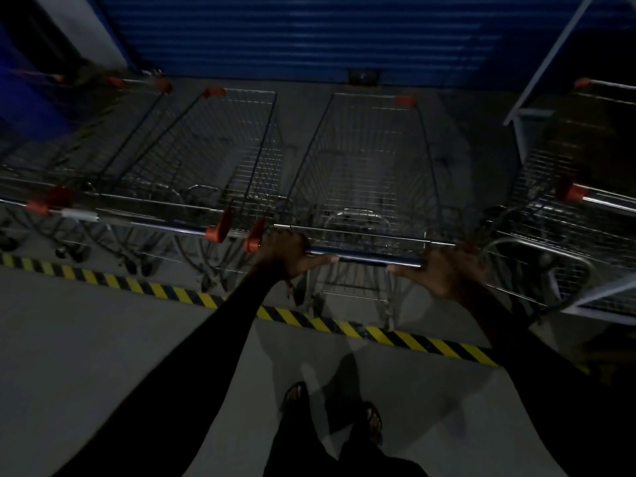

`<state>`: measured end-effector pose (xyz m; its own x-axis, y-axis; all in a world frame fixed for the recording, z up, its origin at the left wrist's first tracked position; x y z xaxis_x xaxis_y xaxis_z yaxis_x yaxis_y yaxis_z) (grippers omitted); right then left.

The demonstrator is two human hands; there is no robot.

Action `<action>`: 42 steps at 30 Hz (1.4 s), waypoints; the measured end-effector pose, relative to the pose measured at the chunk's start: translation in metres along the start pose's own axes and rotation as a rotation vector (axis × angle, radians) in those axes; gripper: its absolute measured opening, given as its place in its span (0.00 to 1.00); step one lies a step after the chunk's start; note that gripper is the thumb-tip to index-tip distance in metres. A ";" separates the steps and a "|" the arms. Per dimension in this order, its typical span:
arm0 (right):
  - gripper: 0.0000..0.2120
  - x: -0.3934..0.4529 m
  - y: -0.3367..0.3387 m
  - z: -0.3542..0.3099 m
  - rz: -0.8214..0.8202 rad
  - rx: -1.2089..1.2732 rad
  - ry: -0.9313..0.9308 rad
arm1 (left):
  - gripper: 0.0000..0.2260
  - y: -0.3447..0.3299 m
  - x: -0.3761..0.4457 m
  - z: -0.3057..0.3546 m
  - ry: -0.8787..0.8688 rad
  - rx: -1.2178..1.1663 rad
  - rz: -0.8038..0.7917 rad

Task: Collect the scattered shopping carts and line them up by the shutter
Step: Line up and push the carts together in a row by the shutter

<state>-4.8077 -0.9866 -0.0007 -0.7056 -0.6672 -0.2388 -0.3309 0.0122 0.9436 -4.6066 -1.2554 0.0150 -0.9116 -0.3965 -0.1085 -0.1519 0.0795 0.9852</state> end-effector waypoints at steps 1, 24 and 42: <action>0.48 0.003 0.002 -0.002 -0.013 0.015 -0.003 | 0.42 0.000 0.003 -0.002 -0.001 0.003 -0.017; 0.58 0.017 -0.009 -0.021 0.033 -0.181 -0.036 | 0.44 -0.013 0.008 -0.029 -0.006 -0.102 0.081; 0.39 0.012 -0.007 0.005 0.051 0.042 0.185 | 0.30 -0.018 0.007 -0.008 -0.054 -0.105 0.075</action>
<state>-4.8175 -0.9907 -0.0109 -0.5962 -0.7902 -0.1415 -0.3264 0.0776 0.9420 -4.6077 -1.2668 -0.0020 -0.9387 -0.3427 -0.0381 -0.0440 0.0094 0.9990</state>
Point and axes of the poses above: each hand's wrist, its own x-axis towards the middle knuckle, its own y-axis out of the back of the hand, z = x × y, the point moved 1 cm from there along x, towards the middle knuckle, and after that the axes turned 8 degrees about x, right-handed, at the moved point
